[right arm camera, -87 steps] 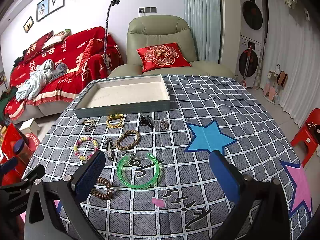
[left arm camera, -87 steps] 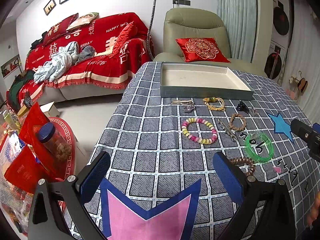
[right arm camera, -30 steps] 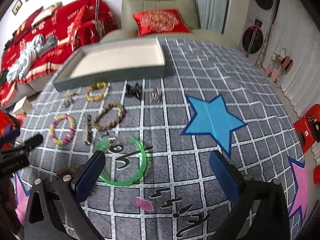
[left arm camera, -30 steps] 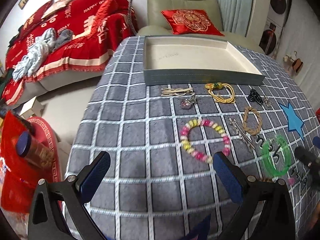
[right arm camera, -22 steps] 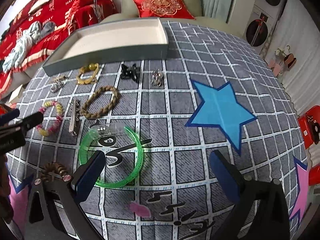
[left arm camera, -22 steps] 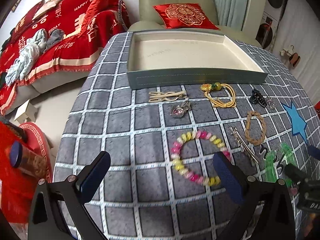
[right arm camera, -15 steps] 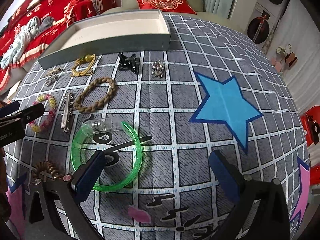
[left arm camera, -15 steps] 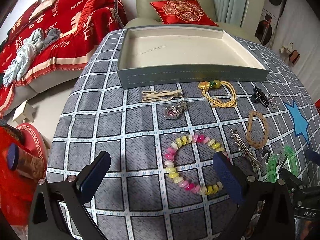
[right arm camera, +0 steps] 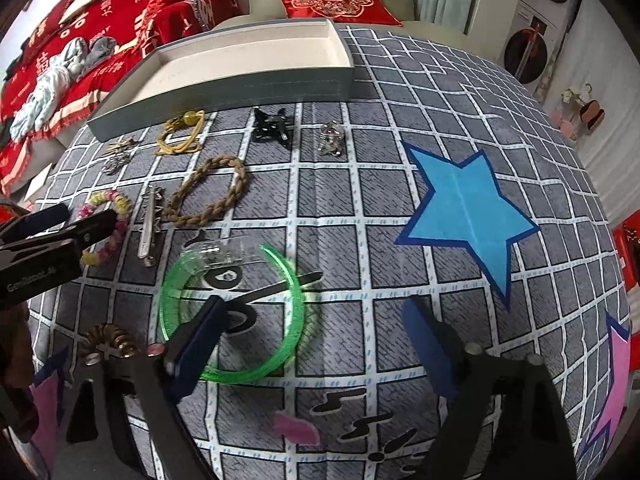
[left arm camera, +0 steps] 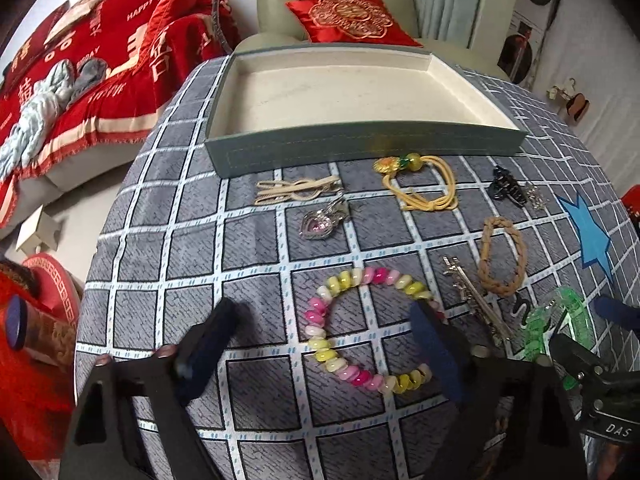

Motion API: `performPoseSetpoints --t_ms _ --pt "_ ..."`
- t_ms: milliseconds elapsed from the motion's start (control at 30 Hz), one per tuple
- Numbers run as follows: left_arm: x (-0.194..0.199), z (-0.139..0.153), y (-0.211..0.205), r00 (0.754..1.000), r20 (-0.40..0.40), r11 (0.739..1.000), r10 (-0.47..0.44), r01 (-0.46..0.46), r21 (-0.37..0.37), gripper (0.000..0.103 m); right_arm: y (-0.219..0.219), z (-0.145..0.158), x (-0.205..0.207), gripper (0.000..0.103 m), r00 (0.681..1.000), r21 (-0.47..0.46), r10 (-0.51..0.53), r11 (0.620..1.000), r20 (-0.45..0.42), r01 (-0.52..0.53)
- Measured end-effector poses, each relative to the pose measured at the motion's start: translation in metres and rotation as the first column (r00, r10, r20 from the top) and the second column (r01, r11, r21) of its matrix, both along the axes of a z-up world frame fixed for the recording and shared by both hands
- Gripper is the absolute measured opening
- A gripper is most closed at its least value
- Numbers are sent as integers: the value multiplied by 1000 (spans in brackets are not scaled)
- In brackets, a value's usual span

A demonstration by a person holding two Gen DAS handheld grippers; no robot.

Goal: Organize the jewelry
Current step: 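Move the right tool to the green bangle while the left tool approaches the beaded bracelet, then grasp and lift the green bangle with the right tool while the left lifts the beaded bracelet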

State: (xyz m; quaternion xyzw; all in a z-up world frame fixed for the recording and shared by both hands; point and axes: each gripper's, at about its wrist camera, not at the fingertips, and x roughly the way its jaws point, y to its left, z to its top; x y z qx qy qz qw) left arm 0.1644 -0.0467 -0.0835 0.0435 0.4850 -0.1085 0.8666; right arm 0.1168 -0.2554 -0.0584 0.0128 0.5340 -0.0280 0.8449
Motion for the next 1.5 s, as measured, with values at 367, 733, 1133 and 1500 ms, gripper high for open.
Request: performPoseSetpoints --t_ms 367,733,1133,1500 --pt "-10 10 0 996 11 994 -85 85 -73 26 15 8 -2 7 999 16 44 999 8 -44" --pt "-13 40 8 993 53 982 -105 112 -155 26 -5 35 1 7 998 88 3 996 65 -9" --pt "26 94 10 986 137 968 -93 122 -220 26 -13 81 49 8 989 133 9 991 145 -29" --pt "119 87 -4 988 150 986 -37 61 -156 26 -13 86 152 7 988 168 0 986 156 -27"
